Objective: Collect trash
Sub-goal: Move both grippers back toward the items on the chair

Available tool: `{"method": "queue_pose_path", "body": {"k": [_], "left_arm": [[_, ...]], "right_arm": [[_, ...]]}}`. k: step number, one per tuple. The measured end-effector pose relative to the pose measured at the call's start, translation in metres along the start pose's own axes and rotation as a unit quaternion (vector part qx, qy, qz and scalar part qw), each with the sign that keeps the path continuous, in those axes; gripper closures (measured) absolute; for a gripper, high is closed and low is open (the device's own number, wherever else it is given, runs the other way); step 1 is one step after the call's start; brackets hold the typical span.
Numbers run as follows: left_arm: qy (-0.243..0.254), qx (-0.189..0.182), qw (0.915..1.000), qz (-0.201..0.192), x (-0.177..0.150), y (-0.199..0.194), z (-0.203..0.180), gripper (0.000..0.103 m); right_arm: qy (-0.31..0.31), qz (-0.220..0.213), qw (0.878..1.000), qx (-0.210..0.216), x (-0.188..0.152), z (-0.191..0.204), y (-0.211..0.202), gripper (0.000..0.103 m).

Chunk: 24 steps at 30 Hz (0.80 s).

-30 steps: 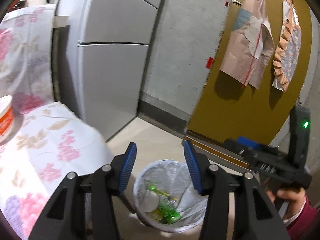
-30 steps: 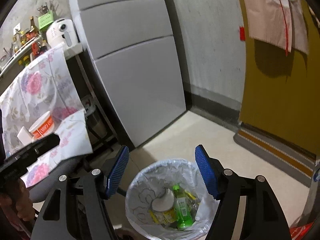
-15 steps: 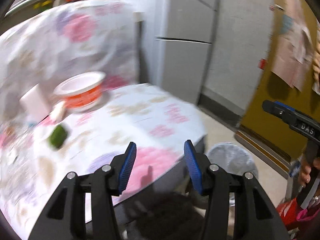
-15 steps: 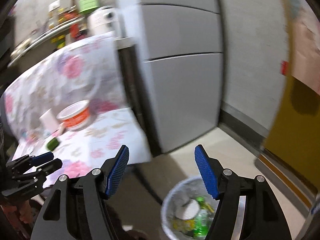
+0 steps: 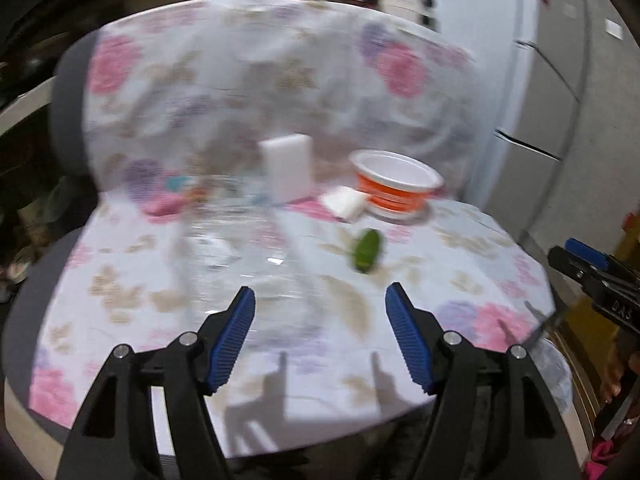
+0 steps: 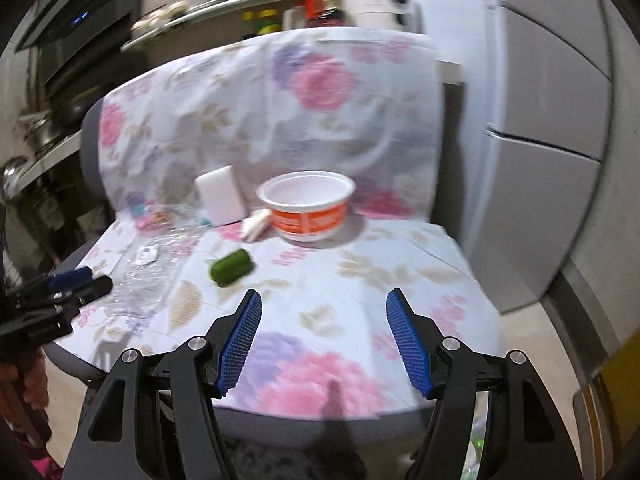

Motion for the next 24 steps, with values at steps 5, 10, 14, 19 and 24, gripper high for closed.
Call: {"method": "queue_pose_path", "body": {"k": [5, 10, 14, 19, 24], "left_arm": [[-0.039, 0.037, 0.9985, -0.005, 0.006, -0.005, 0.052, 0.036], [-0.072, 0.057, 0.9958, -0.002, 0.003, -0.001, 0.09, 0.036], [-0.085, 0.06, 0.9946, 0.004, 0.003, 0.006, 0.107, 0.036], [-0.094, 0.082, 0.9922, -0.001, 0.019, 0.014, 0.136, 0.036], [-0.091, 0.107, 0.9901, -0.002, 0.04, 0.023, 0.169, 0.036]], "right_arm": [[-0.013, 0.011, 1.0, 0.018, 0.011, 0.028, 0.025, 0.037], [-0.025, 0.023, 0.999, 0.036, 0.017, 0.054, 0.048, 0.037], [-0.047, 0.032, 0.997, 0.052, 0.025, 0.081, 0.065, 0.038], [-0.079, 0.023, 0.994, 0.072, 0.047, 0.12, 0.084, 0.038], [-0.104, 0.022, 0.989, 0.101, 0.072, 0.169, 0.115, 0.038]]}}
Point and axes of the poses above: each gripper's, at about its wrist camera, not at the fingertips, and y roughly the way its jaws point, z to its left, x to its top, the point moved 9 cm from there along y, roughly the way its jaws point, and after that the axes turned 7 degrees about -x, right-handed, at the moved point
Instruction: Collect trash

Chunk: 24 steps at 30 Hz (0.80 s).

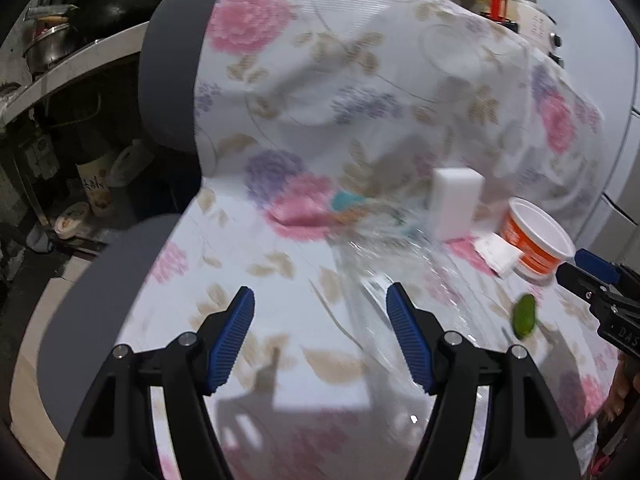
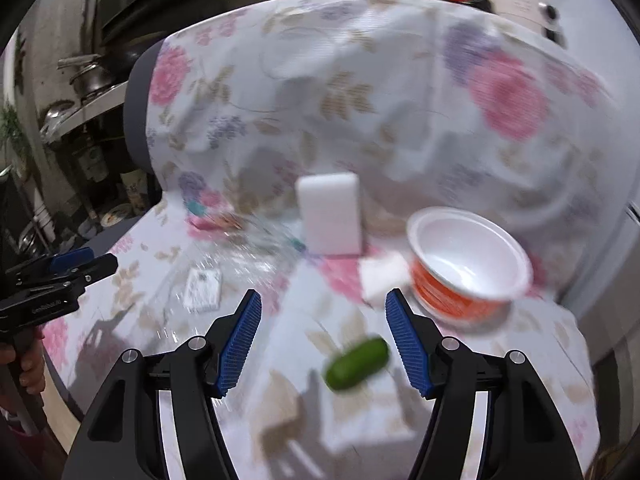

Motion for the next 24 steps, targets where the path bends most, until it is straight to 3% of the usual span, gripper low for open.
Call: {"method": "queue_pose_path", "body": {"k": [9, 16, 19, 24], "left_arm": [[-0.013, 0.007, 0.9998, 0.009, 0.029, 0.042, 0.035, 0.036], [-0.023, 0.007, 0.9997, 0.011, 0.033, 0.053, 0.046, 0.036], [-0.025, 0.007, 0.9996, 0.013, 0.03, 0.053, 0.046, 0.036], [-0.033, 0.006, 0.9994, 0.014, 0.024, 0.047, 0.042, 0.036]], "right_arm": [[-0.067, 0.027, 0.997, 0.025, 0.039, 0.061, 0.088, 0.038], [-0.093, 0.053, 0.994, 0.009, 0.04, 0.07, 0.132, 0.047], [-0.098, 0.052, 0.994, 0.005, 0.04, 0.069, 0.136, 0.056], [-0.114, 0.045, 0.992, 0.012, 0.038, 0.068, 0.128, 0.093]]}}
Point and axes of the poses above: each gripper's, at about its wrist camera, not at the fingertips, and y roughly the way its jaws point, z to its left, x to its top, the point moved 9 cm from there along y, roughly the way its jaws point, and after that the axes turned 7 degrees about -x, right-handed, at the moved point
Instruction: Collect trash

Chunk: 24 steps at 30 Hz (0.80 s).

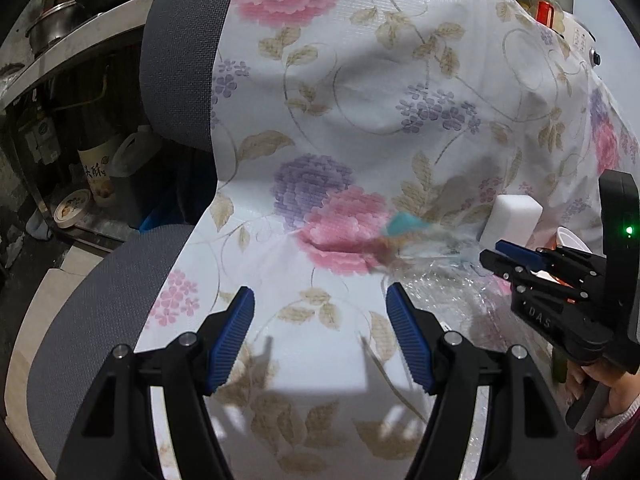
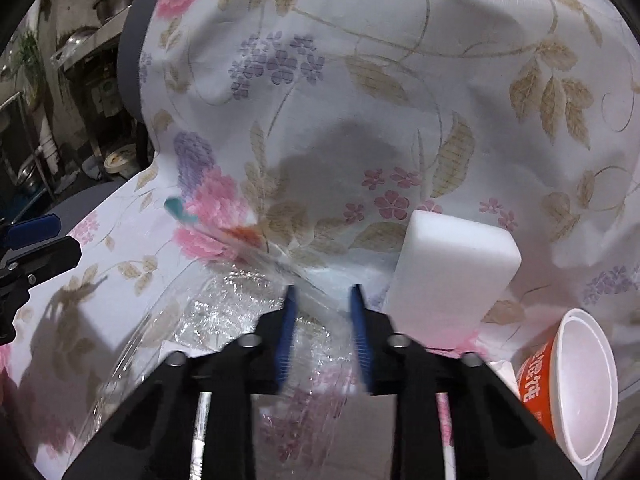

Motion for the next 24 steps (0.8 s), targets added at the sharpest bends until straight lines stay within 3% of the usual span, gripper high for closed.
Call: {"method": "queue_pose_path", "body": {"k": [4, 13, 18, 24], "left_arm": [[0.003, -0.003, 1.0, -0.002, -0.005, -0.012, -0.008, 0.036], [0.023, -0.019, 0.9995, -0.012, -0.027, -0.058, -0.044, 0.036], [0.047, -0.035, 0.9982, -0.013, -0.047, -0.078, -0.074, 0.036], [0.065, -0.052, 0.9965, 0.007, -0.078, -0.079, -0.105, 0.036]], "right_arm": [[-0.003, -0.023, 1.0, 0.003, -0.001, -0.002, -0.025, 0.101], [0.054, -0.065, 0.996, -0.008, -0.023, -0.041, -0.119, 0.102], [0.111, -0.067, 0.992, -0.007, -0.063, -0.069, -0.168, 0.102], [0.166, -0.033, 0.985, 0.003, -0.135, -0.088, -0.206, 0.102]]}}
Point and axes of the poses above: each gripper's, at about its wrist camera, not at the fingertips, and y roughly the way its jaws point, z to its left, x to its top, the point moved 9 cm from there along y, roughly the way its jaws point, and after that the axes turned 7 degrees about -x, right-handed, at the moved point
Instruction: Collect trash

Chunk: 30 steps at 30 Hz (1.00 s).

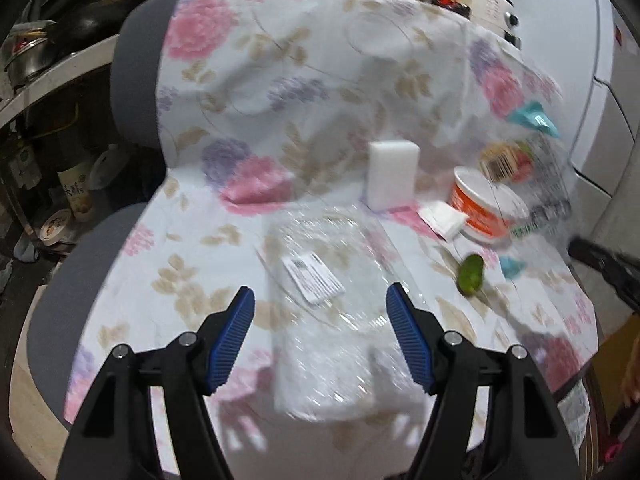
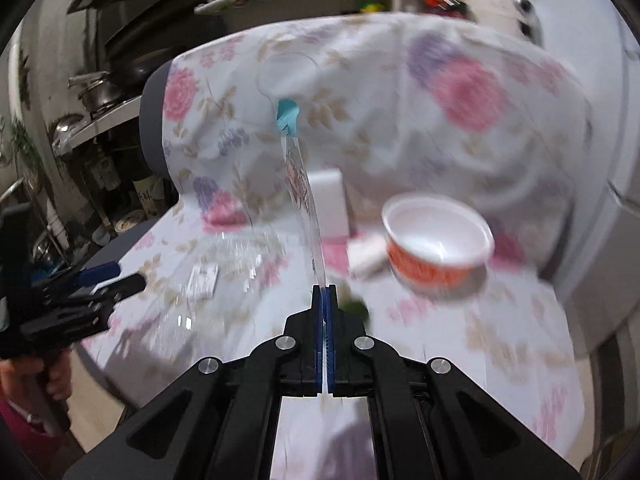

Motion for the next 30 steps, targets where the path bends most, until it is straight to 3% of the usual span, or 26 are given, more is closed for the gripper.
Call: {"method": "queue_pose_path", "body": {"k": [5, 10, 11, 12, 13, 19, 21, 24, 27, 30], "left_arm": [[0.018, -0.01, 0.9997, 0.013, -0.012, 0.004, -0.024, 0.036], [0.037, -0.015, 0.9991, 0.011, -0.013, 0.004, -0.04, 0.036], [0.039, -0.014, 0.9991, 0.011, -0.013, 0.003, -0.041, 0.036], [0.039, -0.013, 0.9991, 0.01, -0.013, 0.003, -0.041, 0.036], [0.037, -0.012, 0.9992, 0.01, -0.014, 0.003, -0.041, 0.036], [0.031, -0.006, 0.9993, 0.019, -0.018, 0.008, -0.035, 0.036], [0.027, -0.002, 0.9994, 0.021, -0.02, 0.01, -0.03, 0.036], [0.017, 0.005, 0.9995, 0.024, -0.021, 0.014, -0.021, 0.036], [0.008, 0.008, 0.9996, 0.027, -0.022, 0.018, -0.013, 0.036], [0.008, 0.01, 0.9996, 0.027, -0.022, 0.019, -0.009, 0.036]], "right_arm": [[0.073, 0.051, 0.996, 0.024, -0.048, -0.027, -0.011, 0.101], [0.093, 0.085, 0.992, -0.016, -0.073, -0.053, 0.002, 0.091], [0.09, 0.087, 0.992, -0.025, -0.074, -0.057, 0.005, 0.087], [0.086, 0.089, 0.992, -0.039, -0.077, -0.062, 0.007, 0.075], [0.085, 0.088, 0.992, -0.044, -0.079, -0.064, 0.008, 0.069], [0.097, 0.099, 0.989, -0.047, -0.092, -0.077, 0.021, 0.062], [0.102, 0.098, 0.989, -0.05, -0.094, -0.079, 0.024, 0.046], [0.107, 0.098, 0.988, -0.049, -0.094, -0.078, 0.032, 0.033], [0.102, 0.094, 0.989, -0.059, -0.089, -0.072, 0.046, 0.02], [0.095, 0.091, 0.989, -0.073, -0.083, -0.066, 0.058, 0.015]]}}
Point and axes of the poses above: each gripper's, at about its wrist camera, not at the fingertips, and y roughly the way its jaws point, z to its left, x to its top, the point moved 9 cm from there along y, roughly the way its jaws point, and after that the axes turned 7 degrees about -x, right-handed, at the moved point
